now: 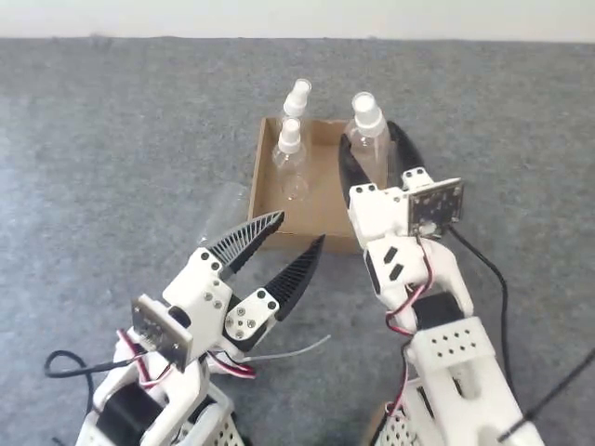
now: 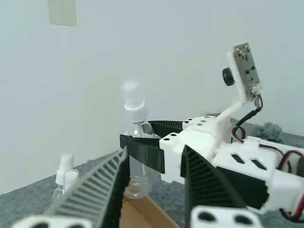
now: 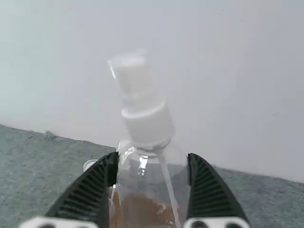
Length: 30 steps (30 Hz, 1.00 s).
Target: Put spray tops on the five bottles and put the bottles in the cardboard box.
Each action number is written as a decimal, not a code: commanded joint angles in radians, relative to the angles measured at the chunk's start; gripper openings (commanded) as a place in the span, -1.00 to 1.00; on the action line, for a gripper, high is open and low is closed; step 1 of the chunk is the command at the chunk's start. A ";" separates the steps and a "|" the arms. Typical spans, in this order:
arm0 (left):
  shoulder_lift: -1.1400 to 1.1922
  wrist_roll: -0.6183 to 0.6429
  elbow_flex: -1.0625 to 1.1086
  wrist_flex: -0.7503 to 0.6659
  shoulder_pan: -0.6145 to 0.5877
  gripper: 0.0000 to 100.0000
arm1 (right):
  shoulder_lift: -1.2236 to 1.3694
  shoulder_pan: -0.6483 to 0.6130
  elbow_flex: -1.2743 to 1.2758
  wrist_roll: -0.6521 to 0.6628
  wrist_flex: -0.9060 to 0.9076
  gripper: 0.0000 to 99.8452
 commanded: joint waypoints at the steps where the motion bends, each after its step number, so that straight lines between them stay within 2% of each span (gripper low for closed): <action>1: -0.015 -0.005 -0.021 0.000 -0.003 -0.68 | 0.125 0.022 -0.130 0.008 -0.085 -0.90; 6: -0.015 -0.005 -0.021 0.000 -0.003 -0.68 | 0.308 0.024 -0.232 0.008 -0.101 -0.90; 18: -0.015 -0.006 -0.021 0.000 -0.003 -0.68 | 0.608 0.047 -0.265 0.012 -0.380 -0.90; 30: -0.015 -0.005 -0.019 0.000 -0.003 -0.68 | 0.894 0.081 -0.440 0.006 -0.394 -0.90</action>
